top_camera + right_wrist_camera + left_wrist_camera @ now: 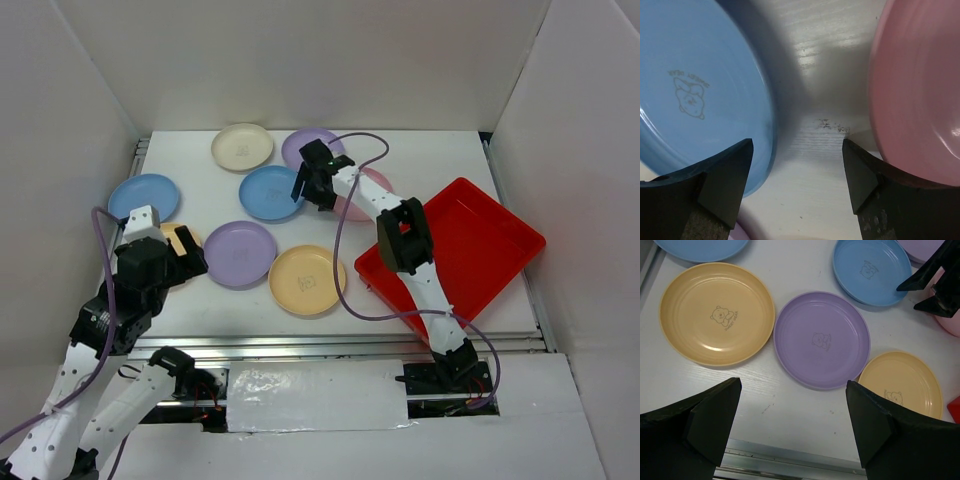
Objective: Place the plates into the plastic bin on the countertop
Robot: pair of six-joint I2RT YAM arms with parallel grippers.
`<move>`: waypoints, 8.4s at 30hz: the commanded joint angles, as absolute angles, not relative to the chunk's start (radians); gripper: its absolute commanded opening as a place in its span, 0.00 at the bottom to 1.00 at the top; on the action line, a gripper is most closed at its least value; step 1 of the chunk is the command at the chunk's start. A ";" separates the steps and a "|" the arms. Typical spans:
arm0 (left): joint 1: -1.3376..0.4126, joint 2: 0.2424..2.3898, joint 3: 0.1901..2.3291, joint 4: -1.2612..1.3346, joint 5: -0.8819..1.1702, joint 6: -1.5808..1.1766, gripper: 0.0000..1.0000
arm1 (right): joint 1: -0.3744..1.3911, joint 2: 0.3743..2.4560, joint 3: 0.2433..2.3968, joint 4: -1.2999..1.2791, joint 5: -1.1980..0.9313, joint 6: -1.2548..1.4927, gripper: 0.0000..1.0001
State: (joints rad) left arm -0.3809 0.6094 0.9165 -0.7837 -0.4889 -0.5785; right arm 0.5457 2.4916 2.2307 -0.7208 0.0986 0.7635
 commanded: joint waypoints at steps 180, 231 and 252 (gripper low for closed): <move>-0.376 0.614 0.910 -0.687 -0.327 -0.497 0.99 | 0.224 1.470 1.313 -0.788 0.253 0.532 1.00; -0.376 0.606 0.920 -0.723 -0.420 -0.535 0.99 | 0.394 1.442 1.262 -0.692 0.181 0.729 0.00; -0.376 0.637 0.919 -0.712 -0.384 -0.522 0.99 | -0.433 1.043 0.677 -0.505 -0.073 0.716 0.13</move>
State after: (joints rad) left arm -0.3798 0.6338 0.9112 -0.7540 -0.3958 -0.5484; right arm -0.4084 1.0439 0.6804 -0.5827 0.0093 0.7322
